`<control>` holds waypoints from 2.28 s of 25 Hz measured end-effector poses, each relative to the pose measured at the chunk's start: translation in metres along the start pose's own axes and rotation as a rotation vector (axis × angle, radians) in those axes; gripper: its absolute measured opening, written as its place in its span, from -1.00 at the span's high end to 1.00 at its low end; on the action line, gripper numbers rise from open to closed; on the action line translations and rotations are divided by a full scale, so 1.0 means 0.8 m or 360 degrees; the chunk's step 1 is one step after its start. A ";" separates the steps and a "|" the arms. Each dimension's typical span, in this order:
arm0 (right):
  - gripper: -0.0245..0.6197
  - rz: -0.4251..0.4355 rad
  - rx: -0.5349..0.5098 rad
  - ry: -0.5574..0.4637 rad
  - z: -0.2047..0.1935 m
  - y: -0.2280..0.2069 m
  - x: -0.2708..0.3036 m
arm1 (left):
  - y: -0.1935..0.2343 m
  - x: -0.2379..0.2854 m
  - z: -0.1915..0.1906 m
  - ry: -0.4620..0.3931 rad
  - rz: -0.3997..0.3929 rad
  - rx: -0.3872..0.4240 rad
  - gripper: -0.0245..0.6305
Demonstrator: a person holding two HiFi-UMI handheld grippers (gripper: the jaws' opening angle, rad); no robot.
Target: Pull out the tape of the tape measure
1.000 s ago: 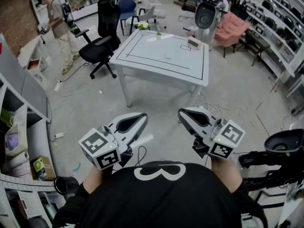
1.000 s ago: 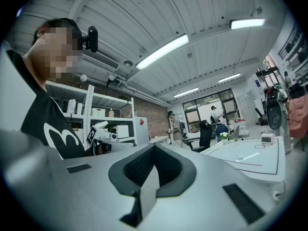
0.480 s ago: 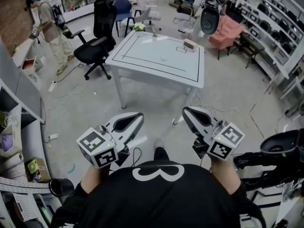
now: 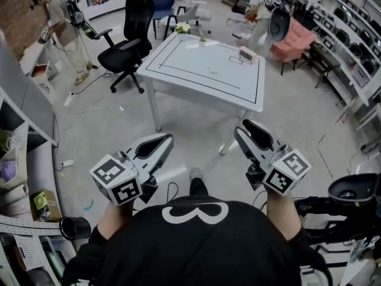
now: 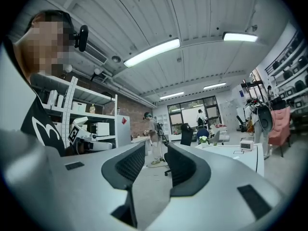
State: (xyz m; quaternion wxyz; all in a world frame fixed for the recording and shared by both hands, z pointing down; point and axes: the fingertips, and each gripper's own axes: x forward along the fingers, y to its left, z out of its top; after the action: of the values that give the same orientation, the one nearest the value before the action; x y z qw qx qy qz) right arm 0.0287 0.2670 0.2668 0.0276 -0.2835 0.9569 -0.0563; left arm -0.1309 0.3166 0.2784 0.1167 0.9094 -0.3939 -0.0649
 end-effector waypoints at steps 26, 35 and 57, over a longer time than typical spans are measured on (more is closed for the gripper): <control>-0.30 -0.0016 0.0068 0.0128 -0.015 -0.339 0.183 | 0.254 0.262 0.037 0.0124 0.0126 0.0037 0.21; -0.34 -0.0003 0.0100 0.0228 -0.044 -0.435 0.235 | 0.331 0.357 0.030 0.0228 0.0151 0.0020 0.07; -0.32 -0.0041 0.0032 0.0695 -0.186 -0.520 0.330 | 0.431 0.419 -0.051 0.0393 0.0242 -0.0121 0.07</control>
State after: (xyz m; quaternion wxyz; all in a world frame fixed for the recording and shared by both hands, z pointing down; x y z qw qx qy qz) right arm 0.0196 -0.2099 0.4606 -0.1781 -0.2764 0.9359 -0.1261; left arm -0.1359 -0.1502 0.3997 0.2032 0.8729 -0.4416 0.0417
